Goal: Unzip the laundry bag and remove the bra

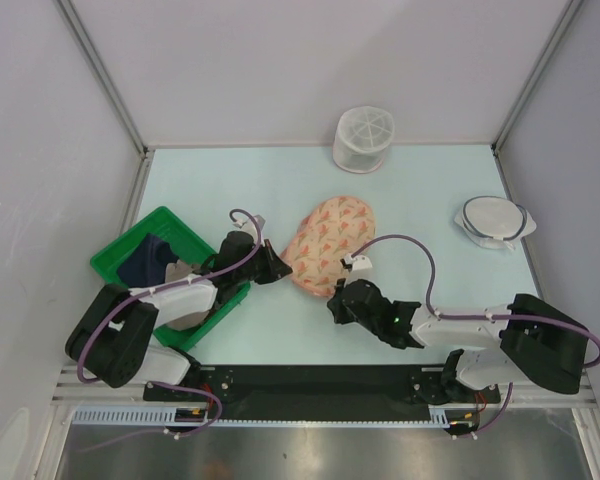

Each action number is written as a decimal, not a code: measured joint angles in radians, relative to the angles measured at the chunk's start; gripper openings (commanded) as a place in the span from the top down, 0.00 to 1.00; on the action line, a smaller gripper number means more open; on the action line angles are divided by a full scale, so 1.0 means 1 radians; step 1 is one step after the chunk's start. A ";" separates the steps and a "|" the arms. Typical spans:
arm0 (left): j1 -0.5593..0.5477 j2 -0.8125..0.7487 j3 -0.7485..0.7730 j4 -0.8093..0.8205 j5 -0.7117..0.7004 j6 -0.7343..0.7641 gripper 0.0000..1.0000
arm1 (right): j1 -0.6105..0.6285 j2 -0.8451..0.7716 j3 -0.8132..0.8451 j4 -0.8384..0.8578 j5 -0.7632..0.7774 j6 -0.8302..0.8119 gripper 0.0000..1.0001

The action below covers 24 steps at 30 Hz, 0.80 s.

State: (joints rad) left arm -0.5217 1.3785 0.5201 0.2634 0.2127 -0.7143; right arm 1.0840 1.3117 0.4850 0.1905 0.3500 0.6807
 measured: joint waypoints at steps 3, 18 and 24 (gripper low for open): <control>0.002 0.005 0.000 0.000 0.000 0.000 1.00 | -0.014 -0.011 -0.011 -0.002 0.000 0.000 1.00; 0.003 0.018 0.000 0.005 0.003 0.000 1.00 | -0.108 -0.053 -0.060 -0.013 0.000 -0.032 1.00; 0.003 0.018 -0.001 0.008 0.011 0.000 1.00 | -0.149 -0.053 -0.082 0.001 0.003 -0.060 1.00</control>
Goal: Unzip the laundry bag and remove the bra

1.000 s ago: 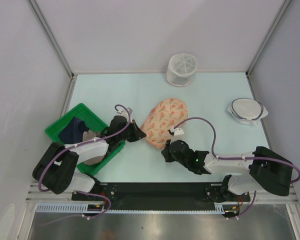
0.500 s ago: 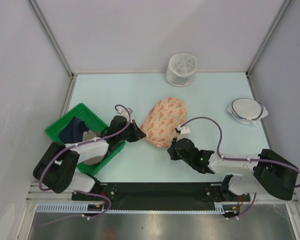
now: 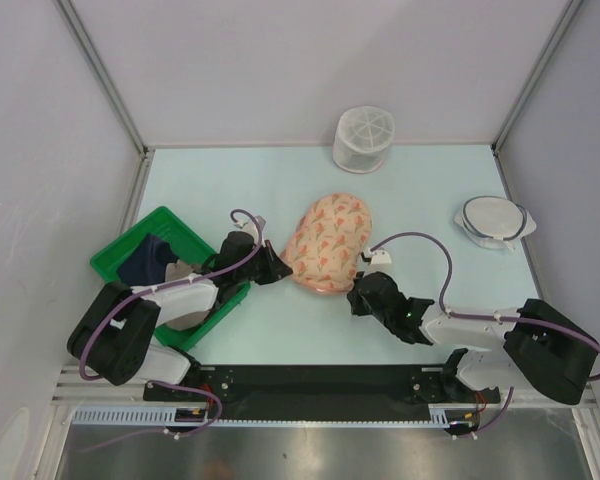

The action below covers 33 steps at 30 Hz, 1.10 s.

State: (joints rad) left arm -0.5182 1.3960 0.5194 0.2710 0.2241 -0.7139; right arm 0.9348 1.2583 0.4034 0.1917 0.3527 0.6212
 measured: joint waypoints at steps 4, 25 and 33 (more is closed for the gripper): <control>0.000 0.000 0.000 0.000 0.001 0.000 1.00 | -0.038 0.000 -0.002 0.011 -0.002 -0.022 1.00; 0.000 -0.025 -0.017 0.005 0.019 0.007 1.00 | -0.195 0.112 -0.031 0.176 -0.115 -0.107 1.00; 0.000 -0.056 -0.033 0.000 0.020 0.010 1.00 | -0.230 0.126 -0.027 0.196 -0.155 -0.118 1.00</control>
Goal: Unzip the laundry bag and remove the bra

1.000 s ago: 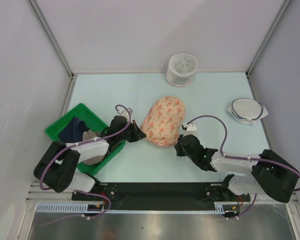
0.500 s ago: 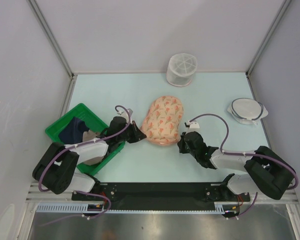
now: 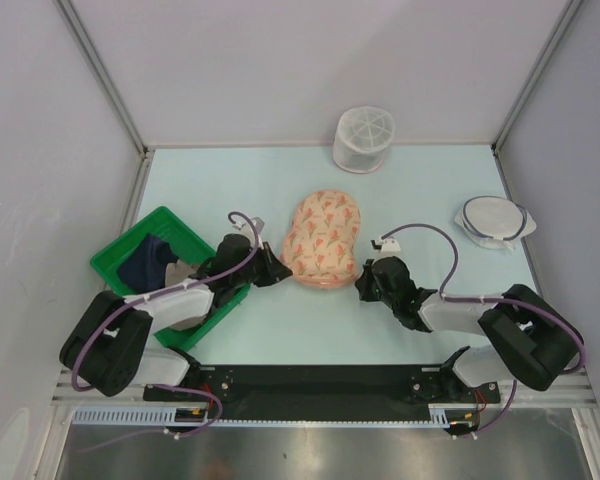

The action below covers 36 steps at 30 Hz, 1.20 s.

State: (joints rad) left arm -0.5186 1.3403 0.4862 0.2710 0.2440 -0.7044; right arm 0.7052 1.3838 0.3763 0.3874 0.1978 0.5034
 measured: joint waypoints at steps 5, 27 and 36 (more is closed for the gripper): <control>-0.023 -0.026 0.000 -0.002 0.003 0.008 1.00 | -0.021 -0.029 0.017 -0.035 -0.003 -0.005 1.00; -0.096 -0.341 0.172 -0.429 -0.139 0.176 0.00 | -0.060 -0.407 0.102 -0.497 0.194 -0.047 0.19; -0.016 -0.472 0.343 -0.650 -0.178 0.308 0.00 | -0.010 -0.531 0.218 -0.570 0.132 -0.081 0.20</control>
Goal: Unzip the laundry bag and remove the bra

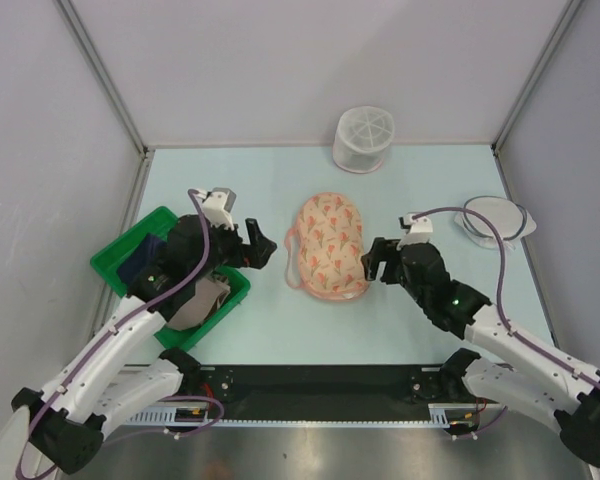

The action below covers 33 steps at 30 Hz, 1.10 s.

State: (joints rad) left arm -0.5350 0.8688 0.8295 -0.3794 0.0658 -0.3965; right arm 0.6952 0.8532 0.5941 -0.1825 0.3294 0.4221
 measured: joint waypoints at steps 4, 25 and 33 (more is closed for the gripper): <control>0.046 -0.011 0.010 -0.046 -0.055 0.065 0.01 | 0.133 0.114 0.027 0.052 -0.026 0.003 0.20; 0.258 -0.092 -0.053 -0.077 -0.006 0.084 0.00 | 0.401 0.832 0.425 0.128 0.094 -0.041 0.34; 0.267 -0.101 -0.058 -0.077 -0.002 0.084 0.00 | 0.401 0.956 0.525 0.041 0.214 -0.038 0.40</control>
State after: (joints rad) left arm -0.2676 0.7673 0.7715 -0.4561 0.0643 -0.3126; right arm 1.0966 1.8088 1.1187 -0.1417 0.5438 0.3843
